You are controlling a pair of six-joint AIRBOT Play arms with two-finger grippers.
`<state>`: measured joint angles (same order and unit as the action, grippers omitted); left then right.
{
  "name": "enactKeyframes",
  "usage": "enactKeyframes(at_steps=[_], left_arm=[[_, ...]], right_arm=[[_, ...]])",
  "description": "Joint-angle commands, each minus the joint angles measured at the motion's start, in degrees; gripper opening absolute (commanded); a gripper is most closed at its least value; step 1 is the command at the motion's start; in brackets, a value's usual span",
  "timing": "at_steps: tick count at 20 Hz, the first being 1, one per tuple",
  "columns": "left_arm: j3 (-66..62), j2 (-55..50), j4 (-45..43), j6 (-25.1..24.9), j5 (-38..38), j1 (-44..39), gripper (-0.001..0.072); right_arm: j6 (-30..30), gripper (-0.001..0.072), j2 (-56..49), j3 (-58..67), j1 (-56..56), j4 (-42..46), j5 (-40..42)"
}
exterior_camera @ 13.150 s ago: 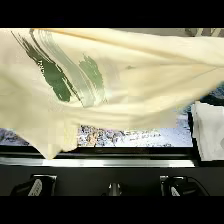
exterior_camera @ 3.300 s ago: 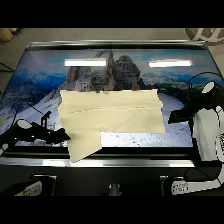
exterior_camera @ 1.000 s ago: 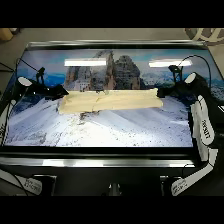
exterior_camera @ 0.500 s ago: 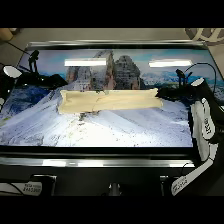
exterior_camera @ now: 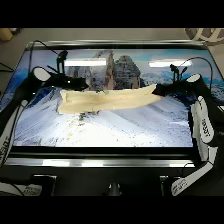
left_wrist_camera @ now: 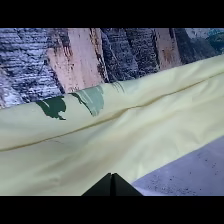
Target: Fold the shirts.
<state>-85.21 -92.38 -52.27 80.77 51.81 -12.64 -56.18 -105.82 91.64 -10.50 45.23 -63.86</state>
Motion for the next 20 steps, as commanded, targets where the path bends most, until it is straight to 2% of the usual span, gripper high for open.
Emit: enactKeyframes(at_steps=[1, 2, 5, 8, 14, 17, 20], left_arm=[[-0.1, -6.6, 3.6, 7.9, -7.6, -4.7, 0.0033], [-0.1, -9.1, 8.7, 7.1, -8.2, -5.7, 0.0033], [-0.1, -14.6, 22.9, 0.1, -8.2, -8.8, 0.0033], [-0.2, -18.1, 29.4, -0.7, -9.5, -11.7, 0.0033], [-6.2, -24.3, 42.8, -5.4, -8.8, -18.5, 0.0033], [-8.4, -24.6, 43.9, -6.5, -8.6, -17.3, 0.0030], [-8.4, -18.6, 34.4, -6.7, -7.1, -11.3, 0.0028]], right_arm=[[2.9, 0.0011, 9.0, 0.0, 1.4, -0.4, -6.5], [3.1, 0.0011, 12.0, 0.0, 2.6, 1.0, -7.8], [3.1, 0.0011, 19.3, 0.0, 6.3, 4.8, -8.4], [2.4, 0.0011, 24.4, 0.0, 8.6, 4.7, -8.4], [-0.1, 0.0011, 30.1, 0.0, 9.0, 1.4, -9.6], [-1.4, 0.0011, 30.3, 0.0, 9.0, 2.4, -9.4], [-1.7, 0.0011, 28.3, 0.0, 9.0, -0.4, -6.6]])
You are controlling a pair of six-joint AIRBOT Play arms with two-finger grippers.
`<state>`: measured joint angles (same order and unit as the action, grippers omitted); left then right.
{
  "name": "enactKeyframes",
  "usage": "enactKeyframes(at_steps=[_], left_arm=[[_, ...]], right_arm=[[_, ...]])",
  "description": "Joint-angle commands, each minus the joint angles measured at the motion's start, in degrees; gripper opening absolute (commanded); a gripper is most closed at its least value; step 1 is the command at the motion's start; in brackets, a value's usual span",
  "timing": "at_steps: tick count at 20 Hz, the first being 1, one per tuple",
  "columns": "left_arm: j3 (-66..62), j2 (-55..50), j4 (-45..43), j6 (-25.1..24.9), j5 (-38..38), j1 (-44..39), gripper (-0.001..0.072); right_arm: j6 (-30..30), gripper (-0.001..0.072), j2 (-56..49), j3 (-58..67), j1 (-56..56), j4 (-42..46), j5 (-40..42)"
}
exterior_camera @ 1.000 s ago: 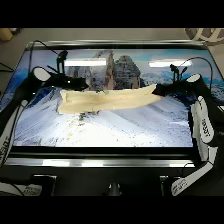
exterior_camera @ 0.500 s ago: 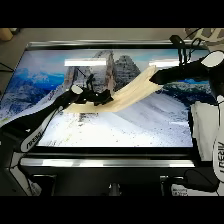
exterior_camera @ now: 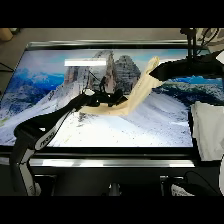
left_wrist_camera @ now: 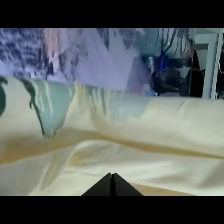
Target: Fold the shirts.
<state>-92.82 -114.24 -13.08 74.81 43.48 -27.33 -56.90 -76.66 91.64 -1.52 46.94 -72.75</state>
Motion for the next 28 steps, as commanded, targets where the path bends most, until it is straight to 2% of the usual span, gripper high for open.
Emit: enactKeyframes(at_steps=[1, 4, 8, 10, 14, 15, 16, 17, 18, 20, 24, 25, 28], left_arm=[[-0.8, 6.7, -9.1, 0.2, 1.9, 6.4, 0.0028], [-0.8, 17.9, -19.4, 3.0, 2.5, 17.1, 0.0028], [-0.8, 33.0, -30.8, 6.5, 2.7, 30.9, 0.0029], [-0.8, 39.0, -32.7, 6.9, 4.3, 36.0, 0.0029], [-0.8, 46.5, -32.7, 6.6, 8.0, 39.9, 0.0030], [-0.8, 47.3, -32.7, 6.6, 8.8, 39.9, 0.0030], [-0.8, 47.6, -32.6, 6.4, 9.7, 39.6, 0.0030], [-0.8, 47.6, -32.7, 5.9, 10.5, 39.4, 0.0030], [-0.6, 47.5, -32.7, 5.9, 11.0, 39.4, 0.0030], [0.5, 47.5, -32.7, 4.9, 11.1, 39.4, 0.0030], [3.2, 47.5, -32.7, 4.7, 11.2, 39.4, 0.0031], [3.5, 47.5, -32.7, 4.6, 11.2, 39.4, 0.0031], [3.7, 47.5, -32.7, 3.6, 11.2, 39.2, 0.0032]], right_arm=[[-0.9, 0.0011, -2.1, 0.0, 0.2, -5.3, 4.1], [-0.2, 0.0011, -6.8, 0.0, 5.1, -9.7, 11.5], [3.2, 0.0011, -17.1, 0.0, 18.3, -17.1, 20.5], [4.7, 0.0011, -23.5, 0.1, 24.7, -21.9, 26.7], [6.4, 0.0015, -33.9, 0.2, 31.6, -32.1, 30.4], [7.4, 0.0161, -35.1, 0.2, 32.0, -34.6, 30.8], [9.2, 0.0562, -35.5, 0.2, 31.7, -36.9, 30.5], [11.6, 0.0624, -35.1, 0.2, 30.7, -37.2, 28.1], [12.0, 0.0624, -34.2, 0.2, 29.0, -35.4, 24.3], [9.6, 0.0625, -31.6, 0.1, 24.1, -26.1, 14.9], [-3.2, 0.0625, -26.3, 0.1, 12.3, 5.3, 0.3], [-5.4, 0.0625, -26.2, -0.3, 9.7, 9.4, -2.2], [-7.2, 0.0633, -26.7, -6.2, 6.0, 6.3, -0.9]])
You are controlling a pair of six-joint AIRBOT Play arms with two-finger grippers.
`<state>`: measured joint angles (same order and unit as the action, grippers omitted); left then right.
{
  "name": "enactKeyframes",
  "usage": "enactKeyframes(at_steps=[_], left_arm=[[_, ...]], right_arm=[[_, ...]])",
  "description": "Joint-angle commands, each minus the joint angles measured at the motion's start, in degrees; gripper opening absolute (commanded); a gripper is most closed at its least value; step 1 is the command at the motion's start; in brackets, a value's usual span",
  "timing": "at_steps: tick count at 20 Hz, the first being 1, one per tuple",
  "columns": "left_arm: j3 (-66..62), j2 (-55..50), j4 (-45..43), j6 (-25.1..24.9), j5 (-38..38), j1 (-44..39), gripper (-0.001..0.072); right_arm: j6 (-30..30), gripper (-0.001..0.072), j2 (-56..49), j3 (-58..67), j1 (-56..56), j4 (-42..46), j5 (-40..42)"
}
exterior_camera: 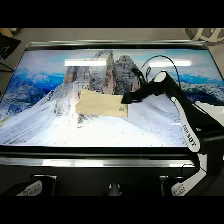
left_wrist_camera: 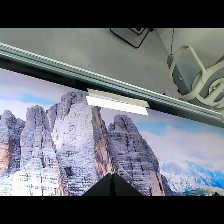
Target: Fold the shirts.
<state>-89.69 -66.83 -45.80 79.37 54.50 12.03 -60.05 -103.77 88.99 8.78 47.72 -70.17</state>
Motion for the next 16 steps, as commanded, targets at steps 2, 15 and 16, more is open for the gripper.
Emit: enactKeyframes(at_steps=[2, 15, 16], left_arm=[[0.5, 0.1, 0.1, -1.0, 0.2, -0.6, 0.0032], [0.5, 0.1, 0.1, -1.6, 0.1, -3.0, 0.0032], [0.5, 0.1, 0.1, -1.6, 0.1, -3.0, 0.0032]], right_arm=[[-3.7, 0.0673, -1.1, -6.8, -3.8, -0.9, 0.4], [6.0, 0.0011, -0.9, -5.8, -2.1, -18.1, 10.6], [7.2, 0.0011, 1.2, -5.1, -4.4, -17.9, 9.2]])
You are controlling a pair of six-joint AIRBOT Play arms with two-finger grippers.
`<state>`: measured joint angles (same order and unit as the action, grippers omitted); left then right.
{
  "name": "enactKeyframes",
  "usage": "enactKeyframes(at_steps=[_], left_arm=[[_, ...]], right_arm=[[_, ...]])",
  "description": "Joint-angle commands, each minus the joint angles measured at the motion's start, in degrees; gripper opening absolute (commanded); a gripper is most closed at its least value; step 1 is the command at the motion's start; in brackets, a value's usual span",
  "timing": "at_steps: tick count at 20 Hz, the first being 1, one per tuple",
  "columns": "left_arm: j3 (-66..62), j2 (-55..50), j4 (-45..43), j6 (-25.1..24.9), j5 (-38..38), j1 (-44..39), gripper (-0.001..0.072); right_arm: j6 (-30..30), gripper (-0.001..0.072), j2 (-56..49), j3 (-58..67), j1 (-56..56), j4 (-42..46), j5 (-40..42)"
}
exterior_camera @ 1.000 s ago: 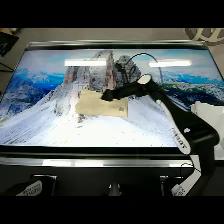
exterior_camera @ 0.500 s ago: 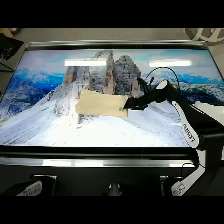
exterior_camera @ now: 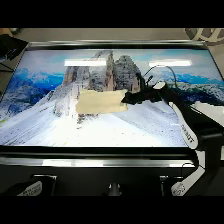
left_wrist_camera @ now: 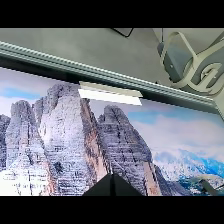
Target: Fold the shirts.
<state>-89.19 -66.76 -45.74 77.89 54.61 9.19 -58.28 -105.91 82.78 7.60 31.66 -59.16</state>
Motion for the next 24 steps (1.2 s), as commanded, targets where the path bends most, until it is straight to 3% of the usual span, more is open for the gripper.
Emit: enactKeyframes(at_steps=[1, 5, 6, 14, 17, 24], left_arm=[[0.0, 0.0, 0.0, -0.1, 0.0, -0.1, 0.0032], [0.0, 0.0, 0.0, -0.1, 0.0, -0.1, 0.0032], [0.0, 0.0, 0.0, -0.1, 0.0, -0.1, 0.0032], [0.0, 0.0, 0.0, -0.1, 0.0, -0.1, 0.0032], [0.0, 0.0, 0.0, -0.1, 0.0, -0.1, 0.0032], [0.0, -0.1, 0.0, -0.1, -0.6, -0.7, 0.0032]], right_arm=[[5.9, 0.0011, 5.4, 1.7, -5.8, -1.3, -2.6], [4.3, 0.0011, 12.0, 3.0, -17.4, 2.1, -4.8], [3.0, 0.0011, 15.3, 3.0, -26.0, 2.7, -8.0], [1.7, 0.0011, 22.8, 3.1, -56.0, 7.1, -17.1], [1.8, 0.0012, 22.8, 3.1, -64.1, 8.0, -21.1], [1.9, 0.0011, 27.5, 3.1, -75.4, 3.9, -21.4]])
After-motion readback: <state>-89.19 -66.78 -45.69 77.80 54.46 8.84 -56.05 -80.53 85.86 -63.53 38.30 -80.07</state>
